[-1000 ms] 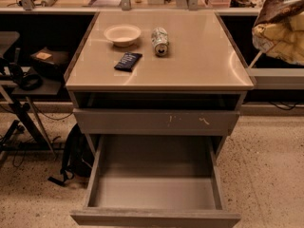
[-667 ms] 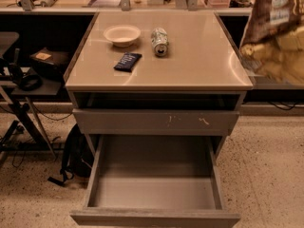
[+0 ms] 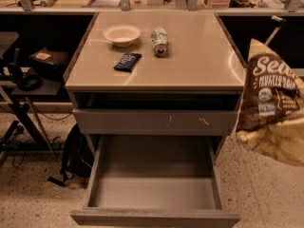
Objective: Place brown chip bag into middle drawer
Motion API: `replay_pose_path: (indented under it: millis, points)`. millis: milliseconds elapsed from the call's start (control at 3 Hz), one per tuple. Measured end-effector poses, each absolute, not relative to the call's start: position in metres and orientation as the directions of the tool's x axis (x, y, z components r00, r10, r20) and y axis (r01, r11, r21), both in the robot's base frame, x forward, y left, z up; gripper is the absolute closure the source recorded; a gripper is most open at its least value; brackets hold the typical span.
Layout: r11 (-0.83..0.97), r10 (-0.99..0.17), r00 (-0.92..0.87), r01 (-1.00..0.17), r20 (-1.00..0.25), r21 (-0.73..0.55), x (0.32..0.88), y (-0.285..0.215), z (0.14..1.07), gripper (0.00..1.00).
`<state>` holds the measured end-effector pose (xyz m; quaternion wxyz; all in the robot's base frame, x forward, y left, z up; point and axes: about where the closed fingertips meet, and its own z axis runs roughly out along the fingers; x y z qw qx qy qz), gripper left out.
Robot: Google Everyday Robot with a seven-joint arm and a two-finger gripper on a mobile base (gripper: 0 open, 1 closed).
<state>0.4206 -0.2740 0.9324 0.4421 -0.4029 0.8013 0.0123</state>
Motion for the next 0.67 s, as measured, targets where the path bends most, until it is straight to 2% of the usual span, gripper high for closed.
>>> replay_pose_path:
  millis: [333, 667]
  points:
    - [0.667, -0.645, -0.359, -0.696, -0.675, -0.267, 0.4001, -0.278, 0.8794, 1.0]
    - [0.667, -0.645, -0.359, -0.696, -0.675, -0.267, 0.4001, -0.278, 0.8794, 1.0]
